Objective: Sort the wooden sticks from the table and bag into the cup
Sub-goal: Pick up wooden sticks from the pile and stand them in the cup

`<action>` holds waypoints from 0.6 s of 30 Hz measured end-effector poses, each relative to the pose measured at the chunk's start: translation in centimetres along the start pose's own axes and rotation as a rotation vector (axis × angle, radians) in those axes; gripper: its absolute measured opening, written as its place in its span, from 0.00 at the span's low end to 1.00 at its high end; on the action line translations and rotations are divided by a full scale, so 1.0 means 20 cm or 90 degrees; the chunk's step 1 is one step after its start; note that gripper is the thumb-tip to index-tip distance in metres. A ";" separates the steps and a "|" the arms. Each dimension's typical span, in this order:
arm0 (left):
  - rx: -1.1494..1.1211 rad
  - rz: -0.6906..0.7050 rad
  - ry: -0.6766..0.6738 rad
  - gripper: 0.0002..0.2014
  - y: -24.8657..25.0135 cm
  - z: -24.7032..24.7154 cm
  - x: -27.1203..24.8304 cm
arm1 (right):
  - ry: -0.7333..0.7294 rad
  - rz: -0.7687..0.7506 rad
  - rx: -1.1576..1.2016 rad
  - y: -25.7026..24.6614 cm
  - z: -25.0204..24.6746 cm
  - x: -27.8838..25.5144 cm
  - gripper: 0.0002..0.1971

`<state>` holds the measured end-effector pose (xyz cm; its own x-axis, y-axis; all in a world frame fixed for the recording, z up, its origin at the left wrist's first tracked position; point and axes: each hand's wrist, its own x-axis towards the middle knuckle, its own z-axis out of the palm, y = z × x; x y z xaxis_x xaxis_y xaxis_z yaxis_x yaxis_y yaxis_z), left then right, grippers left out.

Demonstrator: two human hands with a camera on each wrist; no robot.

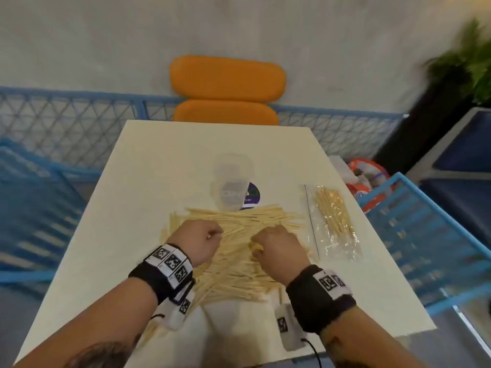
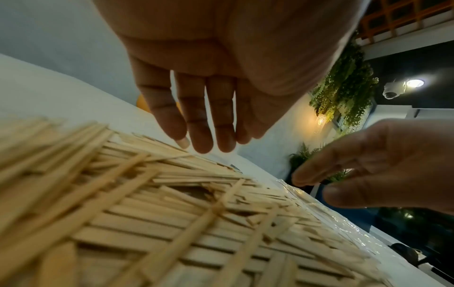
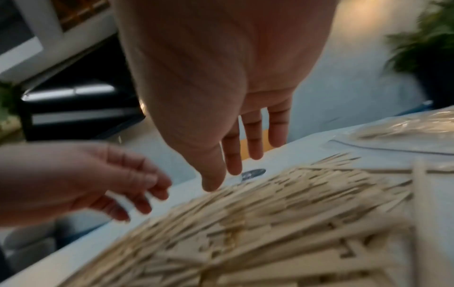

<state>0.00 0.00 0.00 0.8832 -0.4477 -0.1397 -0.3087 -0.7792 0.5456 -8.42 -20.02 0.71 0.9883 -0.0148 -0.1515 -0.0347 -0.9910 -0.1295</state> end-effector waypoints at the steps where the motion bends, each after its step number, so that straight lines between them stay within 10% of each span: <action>1: -0.004 0.000 -0.007 0.12 0.01 0.02 0.02 | -0.025 -0.019 -0.028 -0.02 0.01 0.02 0.14; 18: -0.167 -0.059 0.089 0.10 -0.06 -0.08 0.06 | -0.057 -0.005 -0.194 -0.01 -0.11 0.18 0.14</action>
<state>1.92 1.05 0.48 0.9488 -0.3015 -0.0937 -0.1392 -0.6657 0.7331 -4.50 -20.07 2.30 0.9708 -0.0089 -0.2398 0.0322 -0.9854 0.1669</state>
